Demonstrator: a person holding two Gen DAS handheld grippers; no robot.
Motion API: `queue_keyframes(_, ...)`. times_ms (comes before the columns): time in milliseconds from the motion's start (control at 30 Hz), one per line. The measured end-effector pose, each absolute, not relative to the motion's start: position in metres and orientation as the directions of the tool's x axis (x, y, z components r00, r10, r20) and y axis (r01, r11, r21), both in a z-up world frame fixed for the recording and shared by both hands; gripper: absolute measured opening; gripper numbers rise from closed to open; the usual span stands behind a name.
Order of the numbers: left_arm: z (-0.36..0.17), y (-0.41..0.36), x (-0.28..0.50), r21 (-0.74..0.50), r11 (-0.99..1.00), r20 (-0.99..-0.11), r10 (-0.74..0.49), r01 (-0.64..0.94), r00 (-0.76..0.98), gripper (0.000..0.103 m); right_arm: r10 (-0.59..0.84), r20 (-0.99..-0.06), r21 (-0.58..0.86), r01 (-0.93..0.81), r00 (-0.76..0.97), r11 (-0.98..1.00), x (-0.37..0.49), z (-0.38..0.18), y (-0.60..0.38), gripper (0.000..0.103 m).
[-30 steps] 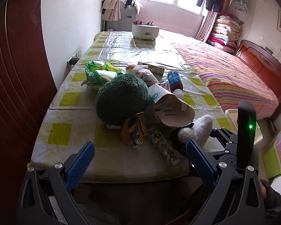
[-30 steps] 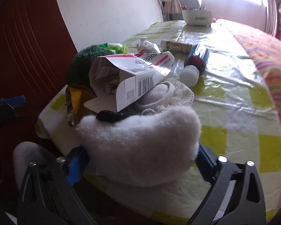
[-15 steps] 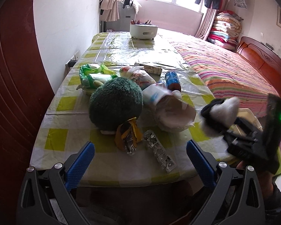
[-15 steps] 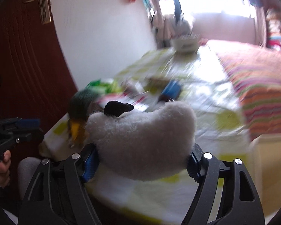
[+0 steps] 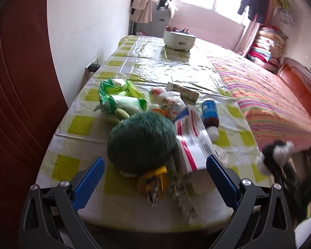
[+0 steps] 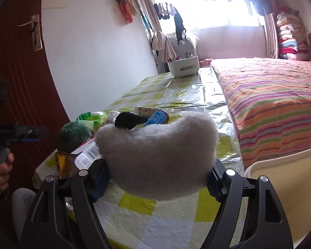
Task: Collect trash
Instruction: 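Grasp the green fuzzy ball with the left gripper while the right gripper holds the white pad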
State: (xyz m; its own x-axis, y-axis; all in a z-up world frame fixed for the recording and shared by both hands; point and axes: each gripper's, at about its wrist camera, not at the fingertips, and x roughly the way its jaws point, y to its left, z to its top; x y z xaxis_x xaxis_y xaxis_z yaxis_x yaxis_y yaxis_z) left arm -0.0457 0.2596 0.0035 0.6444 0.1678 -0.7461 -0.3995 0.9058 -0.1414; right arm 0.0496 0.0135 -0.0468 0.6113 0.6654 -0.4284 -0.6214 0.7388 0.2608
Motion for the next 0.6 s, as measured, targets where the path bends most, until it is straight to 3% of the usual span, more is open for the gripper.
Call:
queue_keyframes(300, -0.025, 0.272, 0.003, -0.088, 0.914, -0.816, 0.163, -0.397, 0.555, 0.095, 0.672, -0.415, 0.276, -0.619, 0.613, 0.735, 0.051, -0.046, 0.006, 0.074)
queue_keyframes(600, -0.046, 0.276, 0.013, 0.095, 0.898, -0.819, 0.316, -0.430, 0.479, 0.095, 0.674, -0.417, 0.318, -0.596, 0.610, 0.737, 0.056, -0.047, -0.002, 0.075)
